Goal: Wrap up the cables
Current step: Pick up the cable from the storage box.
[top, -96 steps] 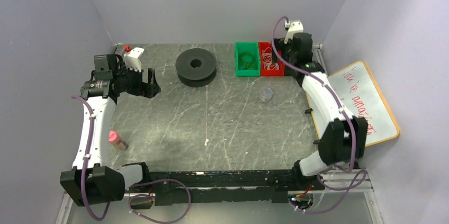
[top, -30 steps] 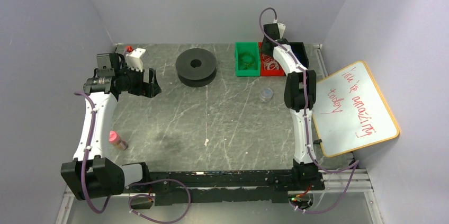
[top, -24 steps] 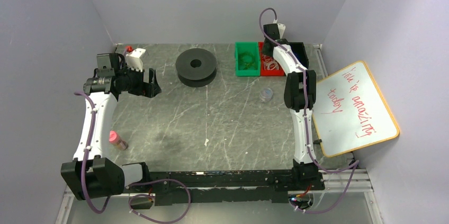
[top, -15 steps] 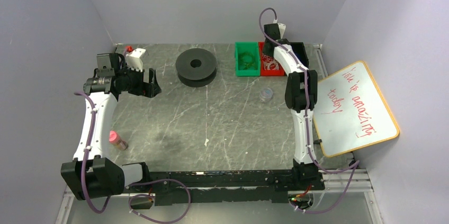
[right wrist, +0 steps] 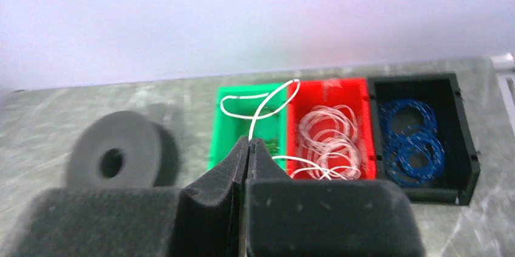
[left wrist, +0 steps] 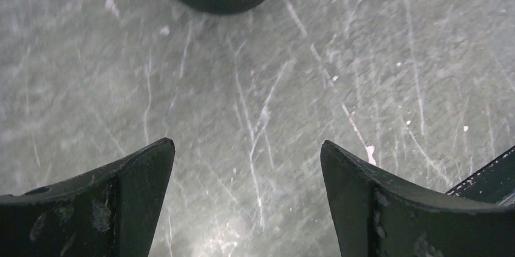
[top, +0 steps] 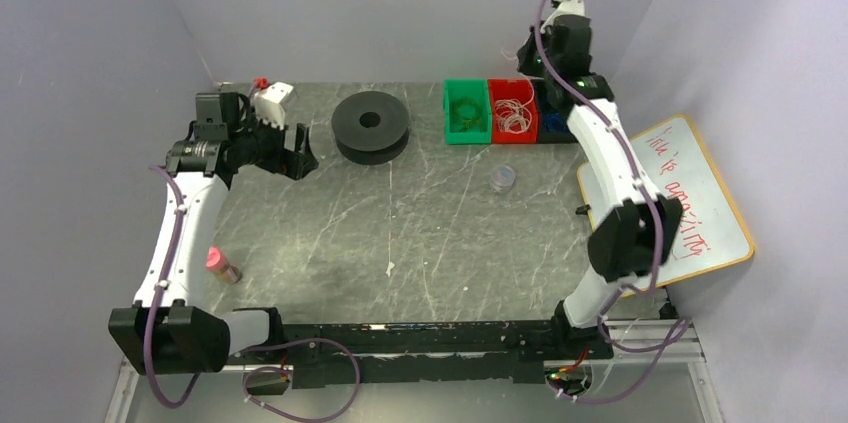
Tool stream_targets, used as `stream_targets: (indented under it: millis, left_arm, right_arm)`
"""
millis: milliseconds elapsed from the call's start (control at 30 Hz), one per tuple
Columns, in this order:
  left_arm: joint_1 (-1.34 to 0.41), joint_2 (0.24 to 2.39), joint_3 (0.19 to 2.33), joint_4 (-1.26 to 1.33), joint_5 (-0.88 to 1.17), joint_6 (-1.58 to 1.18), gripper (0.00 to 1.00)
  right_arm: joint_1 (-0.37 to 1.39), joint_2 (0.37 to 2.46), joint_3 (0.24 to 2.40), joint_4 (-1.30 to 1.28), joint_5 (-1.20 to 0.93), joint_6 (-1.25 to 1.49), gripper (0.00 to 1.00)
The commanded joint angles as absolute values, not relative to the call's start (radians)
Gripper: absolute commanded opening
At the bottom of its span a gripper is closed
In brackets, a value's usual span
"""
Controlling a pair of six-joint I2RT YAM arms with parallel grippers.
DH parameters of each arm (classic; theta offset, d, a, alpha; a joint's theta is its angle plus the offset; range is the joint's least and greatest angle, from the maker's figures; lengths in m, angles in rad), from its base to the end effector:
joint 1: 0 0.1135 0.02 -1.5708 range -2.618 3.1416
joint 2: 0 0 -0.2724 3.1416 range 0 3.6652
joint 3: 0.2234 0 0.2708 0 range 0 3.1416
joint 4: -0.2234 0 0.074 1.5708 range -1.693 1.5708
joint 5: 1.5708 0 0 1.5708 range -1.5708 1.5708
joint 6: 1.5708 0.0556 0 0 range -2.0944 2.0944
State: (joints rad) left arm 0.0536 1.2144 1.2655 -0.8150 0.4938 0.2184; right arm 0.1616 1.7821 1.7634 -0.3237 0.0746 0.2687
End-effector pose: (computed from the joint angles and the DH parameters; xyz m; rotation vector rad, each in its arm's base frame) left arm 0.2754 -0.0116 0.3571 0.4261 2.2206 -0.4313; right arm 0.4588 0.0706 0.3914 0.1530 1.9121 0.2188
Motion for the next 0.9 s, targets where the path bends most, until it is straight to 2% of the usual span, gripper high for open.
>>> stream_targets:
  millis: [0, 200, 367, 600, 867]
  left_arm:
    - [-0.058, 1.207, 1.401, -0.758, 0.538, 0.258, 0.95]
    - [-0.214, 1.308, 1.59, -0.739, 0.56, 0.22, 0.95]
    - [-0.344, 1.418, 1.744, -0.712, 0.639, 0.114, 0.95]
    - [-0.522, 1.541, 1.809, -0.653, 0.609, 0.026, 0.95]
    - [-0.587, 1.692, 1.886, -0.64, 0.518, -0.142, 0.95]
  right_arm:
    - [0.157, 1.592, 1.632, -0.207, -0.191, 0.241, 0.0]
    - [0.159, 1.374, 1.426, -0.119, -0.528, 0.296, 0.0]
    - [0.174, 1.304, 1.32, -0.073, -0.725, 0.339, 0.0]
    - [0.205, 1.251, 1.179, 0.046, -0.775, 0.382, 0.0]
    - [0.233, 1.231, 1.12, 0.078, -0.734, 0.357, 0.0]
